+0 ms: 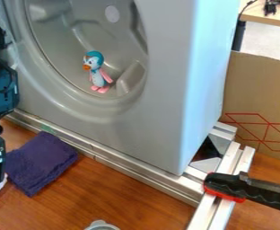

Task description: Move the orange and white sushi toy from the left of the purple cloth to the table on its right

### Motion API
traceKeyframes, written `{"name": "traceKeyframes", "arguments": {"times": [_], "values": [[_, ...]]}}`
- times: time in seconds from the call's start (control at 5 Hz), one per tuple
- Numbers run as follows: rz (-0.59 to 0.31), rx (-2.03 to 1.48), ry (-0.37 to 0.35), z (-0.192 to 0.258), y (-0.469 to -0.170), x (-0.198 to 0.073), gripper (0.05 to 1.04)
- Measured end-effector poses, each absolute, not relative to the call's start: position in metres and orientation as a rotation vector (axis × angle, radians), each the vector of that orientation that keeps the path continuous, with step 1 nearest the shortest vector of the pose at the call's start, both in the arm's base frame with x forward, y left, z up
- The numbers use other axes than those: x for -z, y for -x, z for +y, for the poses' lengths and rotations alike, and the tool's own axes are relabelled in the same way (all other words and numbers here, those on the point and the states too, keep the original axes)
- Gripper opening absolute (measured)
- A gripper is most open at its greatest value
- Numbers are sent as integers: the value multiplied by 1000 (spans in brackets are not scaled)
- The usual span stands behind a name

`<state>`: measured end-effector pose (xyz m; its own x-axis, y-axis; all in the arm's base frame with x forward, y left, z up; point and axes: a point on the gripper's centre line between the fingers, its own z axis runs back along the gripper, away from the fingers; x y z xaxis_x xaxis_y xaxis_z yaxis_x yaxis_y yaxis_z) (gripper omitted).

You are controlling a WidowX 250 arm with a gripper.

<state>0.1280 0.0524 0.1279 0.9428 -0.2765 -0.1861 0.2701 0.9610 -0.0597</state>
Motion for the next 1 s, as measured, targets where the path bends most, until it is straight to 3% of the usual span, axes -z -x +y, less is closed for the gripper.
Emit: {"name": "traceKeyframes", "arguments": {"times": [0.2, 0.4, 0.6, 1.0], "values": [[203, 281, 38, 52, -127, -126, 1000], [181, 251, -27, 92, -123, -118, 1000], [134, 197, -139, 111, -128, -113, 1000], [39, 15, -120, 152, -133, -85, 1000]]}}
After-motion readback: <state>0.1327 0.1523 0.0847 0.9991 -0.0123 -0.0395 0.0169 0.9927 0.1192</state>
